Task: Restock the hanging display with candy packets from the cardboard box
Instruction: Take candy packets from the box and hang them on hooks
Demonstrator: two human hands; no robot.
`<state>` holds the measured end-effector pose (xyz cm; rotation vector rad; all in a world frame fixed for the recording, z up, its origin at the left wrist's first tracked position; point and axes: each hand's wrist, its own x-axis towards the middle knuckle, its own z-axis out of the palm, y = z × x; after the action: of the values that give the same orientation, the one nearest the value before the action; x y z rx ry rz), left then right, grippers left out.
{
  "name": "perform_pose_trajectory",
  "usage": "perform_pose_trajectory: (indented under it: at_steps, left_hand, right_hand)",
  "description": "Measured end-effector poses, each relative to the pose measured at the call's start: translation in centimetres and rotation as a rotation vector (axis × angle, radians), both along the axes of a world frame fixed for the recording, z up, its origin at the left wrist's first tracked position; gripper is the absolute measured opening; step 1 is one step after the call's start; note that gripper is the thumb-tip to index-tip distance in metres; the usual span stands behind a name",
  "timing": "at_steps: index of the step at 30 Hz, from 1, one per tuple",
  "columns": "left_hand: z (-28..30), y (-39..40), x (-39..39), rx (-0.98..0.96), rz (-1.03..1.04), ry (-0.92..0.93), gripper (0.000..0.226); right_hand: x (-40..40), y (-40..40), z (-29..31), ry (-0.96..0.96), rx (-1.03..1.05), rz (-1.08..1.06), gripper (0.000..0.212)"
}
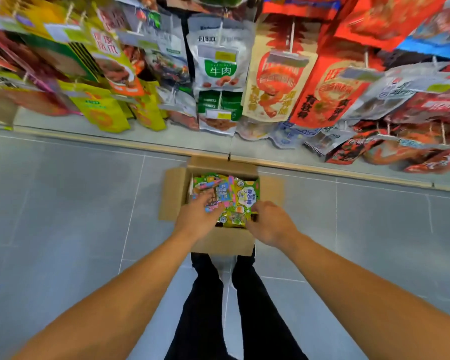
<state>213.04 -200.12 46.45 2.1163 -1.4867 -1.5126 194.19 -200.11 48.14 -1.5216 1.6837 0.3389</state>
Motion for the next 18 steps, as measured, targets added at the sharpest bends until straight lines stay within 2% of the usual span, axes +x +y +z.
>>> perform_pose_trajectory:
  at_steps: [2, 6, 8, 10, 13, 18]
  left_hand:
    - [-2.1, -0.1, 0.3, 0.046, 0.0, -0.011, 0.05]
    - [-8.7, -0.4, 0.8, 0.118, 0.086, 0.007, 0.069]
    - [-13.4, -0.2, 1.2, 0.153, 0.175, 0.041, 0.068]
    - [-14.8, -0.3, 0.8, 0.188, 0.237, 0.064, 0.066]
    - [-16.6, -0.7, -0.1, 0.258, 0.255, 0.081, 0.054]
    - [-23.9, -1.1, -0.2, 0.313, 0.256, 0.066, 0.048]
  right_hand:
    - [0.6, -0.2, -2.4, -0.007, 0.038, -0.004, 0.046]
    - [1.2, -0.7, -8.1, -0.016, 0.142, -0.058, 0.05]
    - [1.1, -1.3, -11.7, -0.019, 0.187, -0.083, 0.05]
    - [0.5, -2.1, -14.6, -0.023, 0.221, -0.133, 0.046]
    - [-0.5, -3.2, -19.5, -0.038, 0.244, -0.253, 0.038]
    - [-1.2, -4.5, -28.0, -0.028, 0.285, -0.278, 0.044]
